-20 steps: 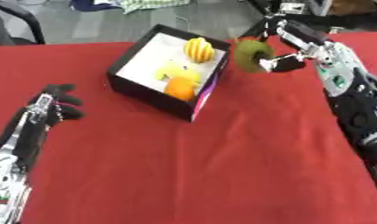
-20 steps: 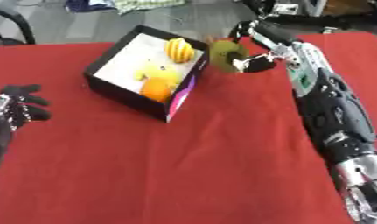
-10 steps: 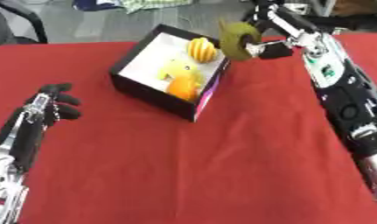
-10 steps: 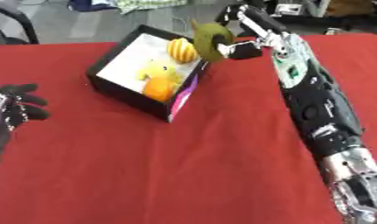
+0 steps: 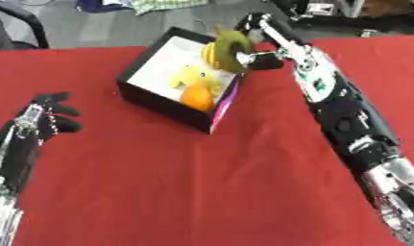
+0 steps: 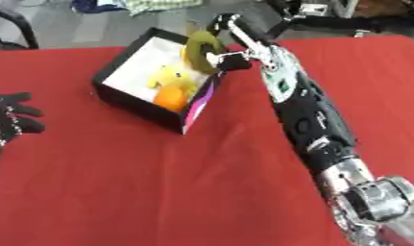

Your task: Pick up objects on the table and place them in the box.

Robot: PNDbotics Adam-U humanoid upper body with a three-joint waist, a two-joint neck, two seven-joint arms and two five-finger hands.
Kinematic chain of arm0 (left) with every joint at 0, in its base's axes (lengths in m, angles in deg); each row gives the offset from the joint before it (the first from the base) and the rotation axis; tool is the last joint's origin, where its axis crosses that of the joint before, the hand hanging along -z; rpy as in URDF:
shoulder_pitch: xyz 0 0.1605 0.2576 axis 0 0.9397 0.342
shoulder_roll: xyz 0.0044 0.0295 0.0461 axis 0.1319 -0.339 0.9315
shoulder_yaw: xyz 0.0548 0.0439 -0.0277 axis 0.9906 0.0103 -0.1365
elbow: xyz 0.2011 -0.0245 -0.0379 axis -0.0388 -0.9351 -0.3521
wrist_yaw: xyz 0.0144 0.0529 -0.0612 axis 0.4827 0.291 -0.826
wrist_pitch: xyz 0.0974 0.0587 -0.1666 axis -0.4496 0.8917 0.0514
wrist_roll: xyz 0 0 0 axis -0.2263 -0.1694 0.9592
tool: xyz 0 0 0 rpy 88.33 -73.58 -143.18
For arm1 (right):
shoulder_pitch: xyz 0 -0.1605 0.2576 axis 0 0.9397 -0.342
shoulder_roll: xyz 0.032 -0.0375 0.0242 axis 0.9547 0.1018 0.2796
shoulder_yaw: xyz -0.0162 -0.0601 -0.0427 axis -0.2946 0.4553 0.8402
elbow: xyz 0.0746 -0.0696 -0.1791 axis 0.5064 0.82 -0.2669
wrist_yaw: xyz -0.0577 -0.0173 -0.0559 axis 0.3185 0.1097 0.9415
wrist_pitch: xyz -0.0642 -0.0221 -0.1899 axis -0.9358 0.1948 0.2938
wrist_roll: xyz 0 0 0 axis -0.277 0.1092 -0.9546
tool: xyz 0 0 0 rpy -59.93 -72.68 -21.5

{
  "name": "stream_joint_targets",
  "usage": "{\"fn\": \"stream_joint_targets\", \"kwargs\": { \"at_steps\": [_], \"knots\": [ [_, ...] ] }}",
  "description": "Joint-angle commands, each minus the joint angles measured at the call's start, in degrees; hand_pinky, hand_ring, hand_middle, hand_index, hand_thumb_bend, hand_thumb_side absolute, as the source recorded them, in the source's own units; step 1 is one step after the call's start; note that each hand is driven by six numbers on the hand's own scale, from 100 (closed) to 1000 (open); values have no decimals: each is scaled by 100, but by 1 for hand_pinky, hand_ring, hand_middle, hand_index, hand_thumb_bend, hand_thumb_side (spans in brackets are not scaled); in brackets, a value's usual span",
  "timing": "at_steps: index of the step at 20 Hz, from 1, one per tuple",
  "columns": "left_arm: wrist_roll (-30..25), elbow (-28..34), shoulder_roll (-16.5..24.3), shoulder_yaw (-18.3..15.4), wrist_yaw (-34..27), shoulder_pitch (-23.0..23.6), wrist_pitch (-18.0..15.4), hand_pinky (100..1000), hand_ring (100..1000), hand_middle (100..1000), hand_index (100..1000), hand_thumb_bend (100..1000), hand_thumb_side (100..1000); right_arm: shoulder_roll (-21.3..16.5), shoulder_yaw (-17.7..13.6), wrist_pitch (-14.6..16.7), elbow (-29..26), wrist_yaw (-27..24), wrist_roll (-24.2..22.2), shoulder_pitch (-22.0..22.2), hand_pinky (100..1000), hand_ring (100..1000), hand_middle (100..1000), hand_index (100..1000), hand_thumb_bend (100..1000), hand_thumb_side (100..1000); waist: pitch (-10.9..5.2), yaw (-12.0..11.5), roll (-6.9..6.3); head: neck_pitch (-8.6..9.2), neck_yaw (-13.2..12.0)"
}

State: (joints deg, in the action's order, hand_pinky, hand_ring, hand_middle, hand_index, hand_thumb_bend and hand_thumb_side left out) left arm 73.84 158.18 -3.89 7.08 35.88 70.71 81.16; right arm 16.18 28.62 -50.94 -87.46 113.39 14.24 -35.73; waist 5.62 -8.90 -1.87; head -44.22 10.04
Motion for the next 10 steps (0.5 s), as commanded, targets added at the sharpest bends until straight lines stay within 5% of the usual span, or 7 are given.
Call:
{"fn": "stream_joint_targets", "kwargs": {
  "at_steps": [1, 6, 8, 9, 10],
  "knots": [
    [-24, 125, 17, 3, -34, -100, -12, 699, 591, 605, 848, 100, 1000, 95, 85, 149, 35, 320, -63, -97, 1000, 954, 827, 892, 100, 422, -27, -13, 2, 10, 27],
    [-23, 123, 23, 1, -32, -88, -10, 699, 591, 604, 848, 100, 1000, 155, 139, 523, -202, 357, -15, -96, 1000, 955, 862, 958, 100, 574, -26, 7, 5, 10, 7],
    [-22, 121, 27, 0, -30, -80, -10, 699, 591, 604, 848, 100, 1000, 151, 161, 586, -336, 149, 117, -99, 1000, 953, 861, 955, 100, 555, -29, 17, 7, 10, 3],
    [-20, 122, 29, -3, -29, -76, -10, 699, 591, 604, 848, 100, 1000, 143, 181, 600, -413, 4, 179, -99, 1000, 952, 860, 949, 100, 633, -32, 24, 8, 10, -2],
    [-16, 121, 32, -7, -29, -71, -10, 699, 591, 604, 848, 100, 1000, 128, 204, 599, -484, -151, 219, -96, 1000, 951, 856, 943, 100, 525, -35, 34, 11, 10, -9]
  ]
}}
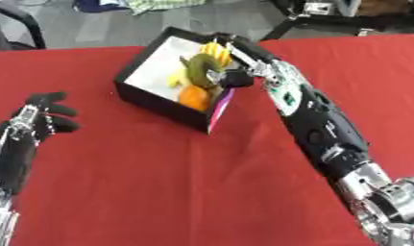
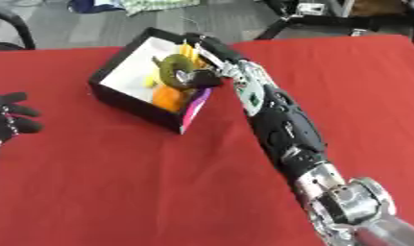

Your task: Pick up objects on the table and place them in the box.

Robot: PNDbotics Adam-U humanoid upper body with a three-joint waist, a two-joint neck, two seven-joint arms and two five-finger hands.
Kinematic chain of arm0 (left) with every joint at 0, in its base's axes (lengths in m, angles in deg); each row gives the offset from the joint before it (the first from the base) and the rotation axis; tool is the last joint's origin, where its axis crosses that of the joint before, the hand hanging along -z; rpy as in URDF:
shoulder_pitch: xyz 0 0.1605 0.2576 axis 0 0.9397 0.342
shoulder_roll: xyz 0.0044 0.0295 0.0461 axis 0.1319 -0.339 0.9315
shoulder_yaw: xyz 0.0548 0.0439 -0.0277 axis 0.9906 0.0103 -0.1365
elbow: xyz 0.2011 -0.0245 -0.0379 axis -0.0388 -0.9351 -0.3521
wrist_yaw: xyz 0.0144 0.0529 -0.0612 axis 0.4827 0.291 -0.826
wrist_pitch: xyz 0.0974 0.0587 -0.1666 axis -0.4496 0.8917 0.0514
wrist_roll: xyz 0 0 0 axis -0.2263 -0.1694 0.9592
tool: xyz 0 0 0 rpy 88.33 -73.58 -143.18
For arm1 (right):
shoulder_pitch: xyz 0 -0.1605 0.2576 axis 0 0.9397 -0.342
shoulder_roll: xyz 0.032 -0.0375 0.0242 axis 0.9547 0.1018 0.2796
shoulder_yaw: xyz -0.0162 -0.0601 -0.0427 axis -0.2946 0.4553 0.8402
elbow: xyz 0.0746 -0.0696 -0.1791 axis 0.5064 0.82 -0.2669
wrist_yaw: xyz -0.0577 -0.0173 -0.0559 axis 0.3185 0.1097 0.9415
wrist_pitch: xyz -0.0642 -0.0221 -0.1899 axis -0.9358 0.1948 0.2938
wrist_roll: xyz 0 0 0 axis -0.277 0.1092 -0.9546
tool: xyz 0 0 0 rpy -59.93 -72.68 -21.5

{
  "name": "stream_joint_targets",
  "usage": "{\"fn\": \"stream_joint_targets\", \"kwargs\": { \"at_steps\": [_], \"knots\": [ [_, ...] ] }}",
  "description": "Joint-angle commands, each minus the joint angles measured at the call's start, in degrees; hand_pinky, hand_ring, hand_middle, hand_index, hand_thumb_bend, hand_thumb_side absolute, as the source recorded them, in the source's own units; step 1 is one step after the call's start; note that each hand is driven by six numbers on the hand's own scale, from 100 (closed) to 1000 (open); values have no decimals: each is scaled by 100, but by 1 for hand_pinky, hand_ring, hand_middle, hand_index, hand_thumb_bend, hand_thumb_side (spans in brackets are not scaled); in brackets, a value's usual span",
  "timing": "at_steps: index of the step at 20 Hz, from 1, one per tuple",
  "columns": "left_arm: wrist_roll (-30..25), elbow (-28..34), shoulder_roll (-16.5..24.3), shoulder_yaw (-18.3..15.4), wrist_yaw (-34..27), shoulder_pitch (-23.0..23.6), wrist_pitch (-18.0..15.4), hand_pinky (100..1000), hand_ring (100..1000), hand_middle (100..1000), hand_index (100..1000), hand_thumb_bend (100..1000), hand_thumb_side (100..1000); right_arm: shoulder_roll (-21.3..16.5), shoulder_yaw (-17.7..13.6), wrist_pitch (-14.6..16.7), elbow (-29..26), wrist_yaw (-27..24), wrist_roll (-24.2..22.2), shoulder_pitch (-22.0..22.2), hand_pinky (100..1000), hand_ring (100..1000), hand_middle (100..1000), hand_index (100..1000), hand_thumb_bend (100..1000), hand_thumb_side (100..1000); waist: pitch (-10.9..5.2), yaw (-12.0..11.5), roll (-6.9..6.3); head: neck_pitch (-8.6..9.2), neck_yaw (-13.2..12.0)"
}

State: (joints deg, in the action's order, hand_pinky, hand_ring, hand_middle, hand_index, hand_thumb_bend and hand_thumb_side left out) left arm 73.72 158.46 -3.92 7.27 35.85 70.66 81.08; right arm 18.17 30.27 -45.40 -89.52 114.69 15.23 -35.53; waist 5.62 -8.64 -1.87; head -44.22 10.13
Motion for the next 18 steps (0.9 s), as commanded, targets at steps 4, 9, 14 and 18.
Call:
{"fn": "stream_joint_targets", "kwargs": {
  "at_steps": [4, 9, 14, 18],
  "knots": [
    [12, 78, 49, -41, -20, -35, -1, 699, 591, 604, 848, 100, 1000, -225, 159, -7, -621, -980, 69, -82, 1000, 948, 848, 928, 100, 446, -53, 73, 30, 10, -76],
    [57, 47, 80, -96, -5, 29, 4, 698, 591, 604, 847, 100, 1000, -364, 132, -92, -884, -1389, -101, 10, 1000, 919, 802, 860, 100, 448, -95, 156, 102, 10, -293],
    [262, 39, 177, -253, 20, 160, -27, 696, 591, 603, 845, 100, 1000, -959, -242, 206, -1489, -1776, 244, 603, 1000, 907, 784, 833, 100, 499, -134, 576, 217, 10, -721],
    [362, 44, 197, -294, 19, 212, -58, 698, 594, 606, 847, 100, 1000, -1163, -244, 193, -2007, -2095, 561, 1120, 1000, 917, 789, 836, 100, 529, -135, 717, 248, 10, -896]
  ]
}}
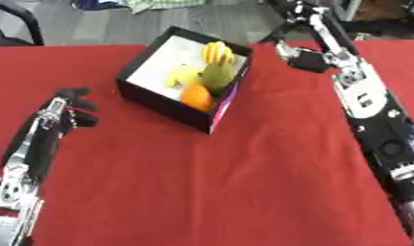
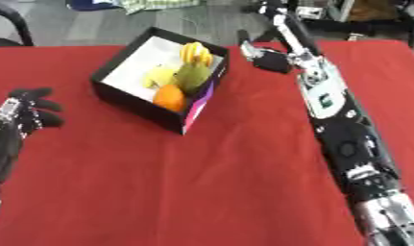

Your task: Pick up objects on the table and place them in the box.

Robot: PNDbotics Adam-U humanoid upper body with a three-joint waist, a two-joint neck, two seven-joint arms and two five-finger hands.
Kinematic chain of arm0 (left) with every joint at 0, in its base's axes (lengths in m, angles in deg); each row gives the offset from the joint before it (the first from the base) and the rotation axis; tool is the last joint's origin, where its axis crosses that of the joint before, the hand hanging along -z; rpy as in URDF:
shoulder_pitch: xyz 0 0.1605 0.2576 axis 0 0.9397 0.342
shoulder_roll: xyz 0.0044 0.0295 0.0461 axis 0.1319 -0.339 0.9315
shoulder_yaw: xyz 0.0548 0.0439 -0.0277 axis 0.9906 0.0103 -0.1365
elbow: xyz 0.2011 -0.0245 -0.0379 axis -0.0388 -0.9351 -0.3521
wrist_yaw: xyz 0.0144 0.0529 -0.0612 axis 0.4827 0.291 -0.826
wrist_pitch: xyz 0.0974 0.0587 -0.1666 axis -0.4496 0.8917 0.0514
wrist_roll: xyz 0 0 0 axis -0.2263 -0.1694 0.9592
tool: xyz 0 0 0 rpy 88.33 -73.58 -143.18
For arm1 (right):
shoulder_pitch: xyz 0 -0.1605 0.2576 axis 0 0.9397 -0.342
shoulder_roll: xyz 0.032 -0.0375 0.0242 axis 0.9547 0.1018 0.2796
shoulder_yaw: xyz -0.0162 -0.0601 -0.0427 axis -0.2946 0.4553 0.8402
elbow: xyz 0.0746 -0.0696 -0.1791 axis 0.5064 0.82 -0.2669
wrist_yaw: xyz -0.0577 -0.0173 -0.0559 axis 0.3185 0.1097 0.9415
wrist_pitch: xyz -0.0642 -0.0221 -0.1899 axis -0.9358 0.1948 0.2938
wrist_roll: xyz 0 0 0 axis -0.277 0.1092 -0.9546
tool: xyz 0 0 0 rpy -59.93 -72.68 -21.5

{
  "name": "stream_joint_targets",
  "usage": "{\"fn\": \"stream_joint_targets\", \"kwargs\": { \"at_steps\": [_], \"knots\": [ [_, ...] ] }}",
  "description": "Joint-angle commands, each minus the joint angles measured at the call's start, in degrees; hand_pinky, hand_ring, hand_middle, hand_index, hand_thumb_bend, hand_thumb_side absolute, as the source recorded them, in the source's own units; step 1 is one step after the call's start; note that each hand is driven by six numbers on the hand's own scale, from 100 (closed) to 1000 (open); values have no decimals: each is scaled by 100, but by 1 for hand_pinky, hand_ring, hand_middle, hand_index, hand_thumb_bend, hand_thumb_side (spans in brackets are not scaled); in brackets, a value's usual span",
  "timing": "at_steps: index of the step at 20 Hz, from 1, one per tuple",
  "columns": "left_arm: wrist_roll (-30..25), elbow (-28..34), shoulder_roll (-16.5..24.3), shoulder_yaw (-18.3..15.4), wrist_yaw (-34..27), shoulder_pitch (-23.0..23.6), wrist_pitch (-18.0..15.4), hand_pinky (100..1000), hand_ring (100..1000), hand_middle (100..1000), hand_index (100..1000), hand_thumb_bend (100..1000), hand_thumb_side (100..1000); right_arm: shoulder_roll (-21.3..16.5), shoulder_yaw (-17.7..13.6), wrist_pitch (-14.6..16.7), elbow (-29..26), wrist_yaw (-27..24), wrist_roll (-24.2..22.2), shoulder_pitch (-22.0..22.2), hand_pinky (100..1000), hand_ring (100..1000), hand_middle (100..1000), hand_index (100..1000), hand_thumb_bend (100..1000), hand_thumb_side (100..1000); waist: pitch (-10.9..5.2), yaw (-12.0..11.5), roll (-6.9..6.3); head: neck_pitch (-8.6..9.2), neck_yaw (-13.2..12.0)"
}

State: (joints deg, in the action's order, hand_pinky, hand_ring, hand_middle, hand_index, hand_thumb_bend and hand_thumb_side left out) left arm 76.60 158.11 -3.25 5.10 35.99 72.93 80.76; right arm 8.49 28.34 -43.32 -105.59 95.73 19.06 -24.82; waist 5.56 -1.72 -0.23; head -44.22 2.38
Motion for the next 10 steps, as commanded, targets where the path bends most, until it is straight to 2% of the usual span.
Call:
{"fn": "stream_joint_targets", "kwargs": {
  "at_steps": [1, 2, 5, 8, 9, 10],
  "knots": [
    [92, 88, 134, -92, 13, 4, -52, 699, 595, 608, 848, 100, 1000, -146, -50, -72, -524, -276, 224, 174, 1000, 916, 786, 833, 100, 490, -134, 69, 92, 10, -179],
    [106, 99, 139, -112, 23, 26, -89, 700, 597, 610, 849, 100, 1000, -68, -68, -142, -639, -355, 219, 302, 1000, 914, 780, 828, 100, 524, -137, 115, 94, 10, -250],
    [148, 102, 146, -165, 55, 97, -181, 700, 598, 612, 850, 100, 1000, 245, -149, -362, -866, -582, 52, 672, 1000, 917, 781, 827, 100, 531, -142, 232, 94, 10, -442],
    [158, 83, 144, -165, 84, 129, -223, 700, 598, 612, 850, 100, 1000, 375, -154, -571, -1205, -810, -141, 1042, 1000, 917, 781, 827, 100, 531, -167, 246, 97, 10, -469],
    [158, 77, 136, -163, 84, 137, -230, 699, 601, 614, 850, 100, 1000, 384, -149, -617, -1314, -886, -181, 1165, 1000, 916, 775, 811, 100, 578, -170, 247, 91, 10, -463],
    [177, 75, 81, -178, 65, 137, -242, 699, 601, 614, 849, 100, 1000, 439, -197, -673, -1328, -962, -191, 1289, 1000, 916, 774, 810, 100, 581, -129, 290, 57, 10, -457]
  ]
}}
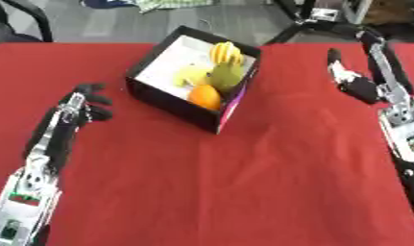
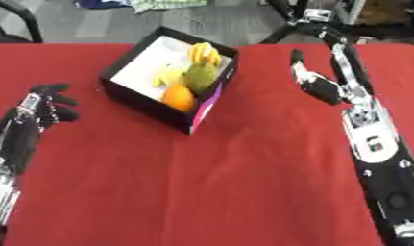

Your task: Pick up objects on the table and place them in the box.

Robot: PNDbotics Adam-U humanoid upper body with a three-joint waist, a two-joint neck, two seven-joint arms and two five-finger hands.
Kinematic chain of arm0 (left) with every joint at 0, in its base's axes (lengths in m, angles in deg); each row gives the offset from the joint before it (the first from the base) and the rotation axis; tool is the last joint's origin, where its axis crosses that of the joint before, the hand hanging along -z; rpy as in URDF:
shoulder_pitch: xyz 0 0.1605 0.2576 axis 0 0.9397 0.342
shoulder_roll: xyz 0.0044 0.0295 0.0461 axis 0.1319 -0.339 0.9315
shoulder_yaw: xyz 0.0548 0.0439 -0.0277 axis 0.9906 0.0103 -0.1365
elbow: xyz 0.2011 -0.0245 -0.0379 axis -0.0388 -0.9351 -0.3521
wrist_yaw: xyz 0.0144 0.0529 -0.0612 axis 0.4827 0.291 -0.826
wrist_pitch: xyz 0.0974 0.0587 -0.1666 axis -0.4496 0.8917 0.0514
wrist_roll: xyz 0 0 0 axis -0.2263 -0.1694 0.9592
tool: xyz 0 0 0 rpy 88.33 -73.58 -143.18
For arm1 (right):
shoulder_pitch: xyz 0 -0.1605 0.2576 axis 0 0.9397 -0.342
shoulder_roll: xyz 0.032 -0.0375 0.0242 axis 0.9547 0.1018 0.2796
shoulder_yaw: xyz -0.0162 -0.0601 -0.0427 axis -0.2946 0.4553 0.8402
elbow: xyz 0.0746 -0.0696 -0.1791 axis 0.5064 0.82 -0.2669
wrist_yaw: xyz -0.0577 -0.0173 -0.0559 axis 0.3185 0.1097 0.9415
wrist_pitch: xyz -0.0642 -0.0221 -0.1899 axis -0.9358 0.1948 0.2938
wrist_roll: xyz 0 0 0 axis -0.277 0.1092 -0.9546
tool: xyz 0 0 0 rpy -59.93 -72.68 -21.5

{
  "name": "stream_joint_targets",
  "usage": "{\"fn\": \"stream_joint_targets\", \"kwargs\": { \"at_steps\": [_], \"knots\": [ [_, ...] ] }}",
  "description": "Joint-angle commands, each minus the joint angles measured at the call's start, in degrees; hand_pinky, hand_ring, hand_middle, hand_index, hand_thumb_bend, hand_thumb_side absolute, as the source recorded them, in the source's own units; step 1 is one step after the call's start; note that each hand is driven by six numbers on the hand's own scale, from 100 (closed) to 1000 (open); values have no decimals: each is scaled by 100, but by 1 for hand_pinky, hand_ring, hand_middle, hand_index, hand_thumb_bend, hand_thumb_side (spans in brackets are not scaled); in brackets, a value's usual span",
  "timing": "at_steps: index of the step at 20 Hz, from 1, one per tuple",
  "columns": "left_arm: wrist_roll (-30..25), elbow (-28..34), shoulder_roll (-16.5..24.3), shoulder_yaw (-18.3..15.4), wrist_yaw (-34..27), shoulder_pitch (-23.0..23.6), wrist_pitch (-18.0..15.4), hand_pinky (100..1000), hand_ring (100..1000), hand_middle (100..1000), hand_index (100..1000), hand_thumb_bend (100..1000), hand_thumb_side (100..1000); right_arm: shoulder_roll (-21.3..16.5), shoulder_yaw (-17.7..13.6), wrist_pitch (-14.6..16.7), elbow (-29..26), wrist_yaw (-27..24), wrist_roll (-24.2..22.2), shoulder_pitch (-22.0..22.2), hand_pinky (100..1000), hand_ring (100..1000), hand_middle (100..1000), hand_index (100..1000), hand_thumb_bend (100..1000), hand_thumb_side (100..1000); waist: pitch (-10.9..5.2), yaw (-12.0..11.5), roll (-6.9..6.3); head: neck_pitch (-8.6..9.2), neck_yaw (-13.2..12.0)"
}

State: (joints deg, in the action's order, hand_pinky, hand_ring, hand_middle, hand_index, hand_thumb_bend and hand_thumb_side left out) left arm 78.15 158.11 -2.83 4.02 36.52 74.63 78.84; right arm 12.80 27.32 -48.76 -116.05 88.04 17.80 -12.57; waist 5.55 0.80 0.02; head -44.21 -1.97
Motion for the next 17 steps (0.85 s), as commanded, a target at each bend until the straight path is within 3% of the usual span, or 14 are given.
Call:
{"fn": "stream_joint_targets", "kwargs": {
  "at_steps": [1, 5, 7, 11, 17],
  "knots": [
    [46, 68, -32, -83, 6, -37, -61, 698, 600, 613, 849, 100, 1000, 99, -184, -197, -226, -270, -95, 189, 1000, 916, 772, 805, 100, 605, -88, 70, 15, 10, -6],
    [111, 24, -123, -73, 24, -14, -91, 697, 598, 611, 847, 100, 1000, 545, -499, -505, -203, -587, -368, 704, 1000, 910, 762, 796, 100, 681, -23, 117, 16, 10, 62],
    [132, 10, -120, -67, 40, -3, -104, 697, 598, 610, 847, 100, 1000, 575, -578, -665, -303, -747, -492, 965, 1000, 909, 760, 795, 100, 714, 8, 131, 26, 10, 89],
    [147, -4, -125, -47, 54, 8, -122, 696, 595, 607, 844, 100, 1000, 533, -572, -952, -711, -1067, -675, 1484, 1000, 906, 755, 792, 100, 724, 2, 137, 28, 10, 102],
    [139, -17, -142, -23, 43, 21, -128, 696, 596, 608, 844, 100, 1000, 485, -424, -1140, -1511, -1563, -903, 2291, 1000, 908, 758, 793, 100, 741, -44, 87, 28, 10, 145]
  ]
}}
